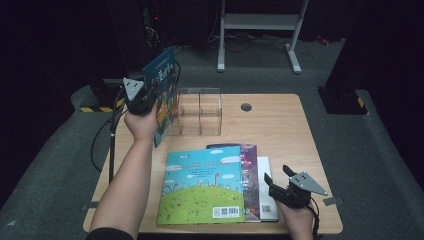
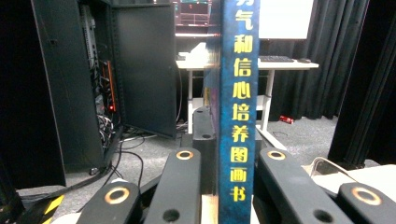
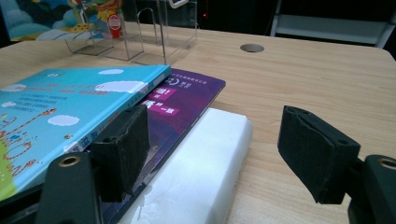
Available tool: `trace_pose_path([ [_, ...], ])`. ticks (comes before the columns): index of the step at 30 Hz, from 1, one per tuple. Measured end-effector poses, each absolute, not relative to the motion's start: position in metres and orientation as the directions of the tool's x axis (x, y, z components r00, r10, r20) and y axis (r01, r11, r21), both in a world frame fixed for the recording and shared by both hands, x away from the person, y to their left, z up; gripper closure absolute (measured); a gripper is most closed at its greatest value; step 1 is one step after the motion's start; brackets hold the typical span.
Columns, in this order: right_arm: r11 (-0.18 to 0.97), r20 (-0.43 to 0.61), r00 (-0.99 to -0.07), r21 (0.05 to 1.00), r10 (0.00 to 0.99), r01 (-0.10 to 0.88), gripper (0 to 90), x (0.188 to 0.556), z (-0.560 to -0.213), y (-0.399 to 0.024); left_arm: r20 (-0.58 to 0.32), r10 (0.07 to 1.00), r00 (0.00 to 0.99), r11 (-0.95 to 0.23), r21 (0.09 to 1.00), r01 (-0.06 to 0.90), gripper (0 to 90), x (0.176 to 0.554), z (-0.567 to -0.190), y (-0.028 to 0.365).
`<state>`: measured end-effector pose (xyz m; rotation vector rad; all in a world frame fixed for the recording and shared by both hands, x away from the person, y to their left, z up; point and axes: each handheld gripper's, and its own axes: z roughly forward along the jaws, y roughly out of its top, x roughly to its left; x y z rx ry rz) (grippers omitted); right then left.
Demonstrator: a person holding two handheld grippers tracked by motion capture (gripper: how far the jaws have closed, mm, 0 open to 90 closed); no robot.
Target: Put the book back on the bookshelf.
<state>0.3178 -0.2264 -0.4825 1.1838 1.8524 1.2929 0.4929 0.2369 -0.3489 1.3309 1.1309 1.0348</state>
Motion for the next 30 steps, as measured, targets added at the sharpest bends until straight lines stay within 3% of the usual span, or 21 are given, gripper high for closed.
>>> trace_pose_path([
  [11, 0.143, 0.023, -0.441, 0.930, 0.897, 0.339, 25.4, 0.317, -0.484, -0.225, -0.006, 0.980, 0.198, -0.006, 0.998, 0.062, 82.9, 0.481, -0.356, 0.237],
  [30, 0.163, 0.015, -0.451, 0.921, 0.892, 0.355, 26.1, 0.317, -0.485, -0.219, -0.008, 0.976, 0.218, -0.022, 0.990, 0.139, 81.0, 0.437, -0.374, 0.254],
])
